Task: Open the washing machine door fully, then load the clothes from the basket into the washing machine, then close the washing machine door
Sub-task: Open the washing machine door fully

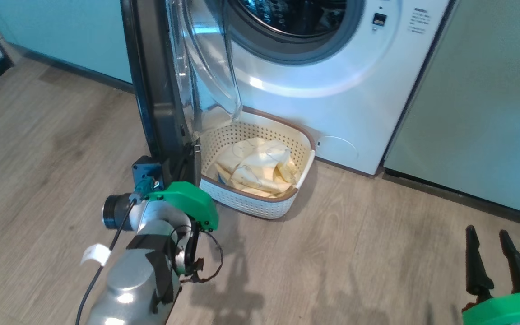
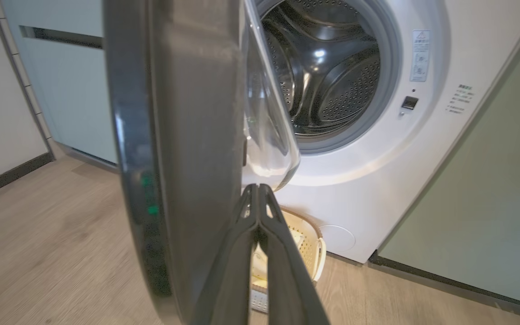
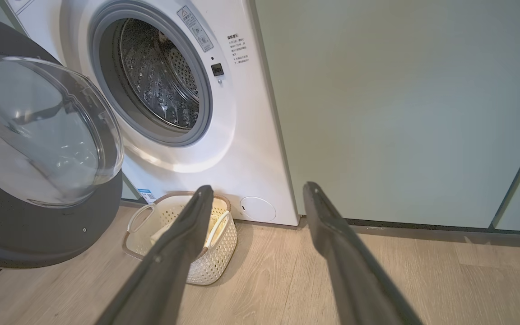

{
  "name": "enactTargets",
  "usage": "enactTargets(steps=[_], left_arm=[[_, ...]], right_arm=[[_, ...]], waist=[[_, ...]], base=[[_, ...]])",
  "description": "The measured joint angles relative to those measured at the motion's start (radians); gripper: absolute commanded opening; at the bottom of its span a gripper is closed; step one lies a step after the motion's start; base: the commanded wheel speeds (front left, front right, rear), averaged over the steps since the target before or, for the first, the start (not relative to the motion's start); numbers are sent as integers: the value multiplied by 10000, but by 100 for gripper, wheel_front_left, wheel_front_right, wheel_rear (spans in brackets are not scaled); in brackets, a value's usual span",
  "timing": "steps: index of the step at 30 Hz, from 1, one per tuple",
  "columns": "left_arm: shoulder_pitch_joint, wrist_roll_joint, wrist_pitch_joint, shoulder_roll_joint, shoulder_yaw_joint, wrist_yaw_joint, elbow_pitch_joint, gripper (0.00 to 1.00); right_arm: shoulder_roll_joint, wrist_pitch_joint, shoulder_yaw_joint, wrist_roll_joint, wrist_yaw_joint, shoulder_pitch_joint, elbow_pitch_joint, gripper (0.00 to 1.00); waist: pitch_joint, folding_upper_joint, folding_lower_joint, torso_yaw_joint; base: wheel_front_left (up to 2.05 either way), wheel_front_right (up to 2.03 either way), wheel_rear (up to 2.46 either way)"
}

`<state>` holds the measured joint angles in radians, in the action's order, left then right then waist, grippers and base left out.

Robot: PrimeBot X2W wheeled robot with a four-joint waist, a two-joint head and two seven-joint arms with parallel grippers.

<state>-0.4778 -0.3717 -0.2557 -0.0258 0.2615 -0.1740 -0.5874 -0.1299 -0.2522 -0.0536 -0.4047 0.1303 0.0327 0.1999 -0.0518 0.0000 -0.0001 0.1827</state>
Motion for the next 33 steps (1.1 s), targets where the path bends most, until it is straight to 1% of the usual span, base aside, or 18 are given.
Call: enactTargets(steps=[7, 12, 14, 20, 29, 33], left_arm=[[84, 407, 2, 12, -721, 142, -119, 0], [76, 692, 2, 0, -1620, 359, -182, 0], [49, 800, 0, 0, -1877, 508, -334, 0], [-157, 1068, 2, -2, -2546, 821, -761, 0], [-1011, 1250, 2, -6, -3733, 1024, -1129, 0], [-1327, 1333, 2, -19, -4238, 1185, -1396, 0]], right_arm=[[46, 0, 29, 0, 0, 125, 4, 100], [48, 0, 50, 0, 0, 125, -2, 100], [46, 0, 46, 0, 0, 125, -6, 100], [19, 0, 10, 0, 0, 113, -27, 100], [-255, 0, -38, 0, 0, -63, -132, 100], [-362, 0, -65, 0, 0, -371, -150, 100]], waist=[[99, 0, 0, 510], [64, 0, 0, 809], [15, 0, 0, 906], [-253, 0, 1, 1042], [-901, 0, 2, 1239], [-1237, 0, 3, 1297]], base=[[0, 0, 0], [0, 0, 0], [0, 0, 0], [0, 0, 0], [0, 0, 0], [0, 0, 0]])
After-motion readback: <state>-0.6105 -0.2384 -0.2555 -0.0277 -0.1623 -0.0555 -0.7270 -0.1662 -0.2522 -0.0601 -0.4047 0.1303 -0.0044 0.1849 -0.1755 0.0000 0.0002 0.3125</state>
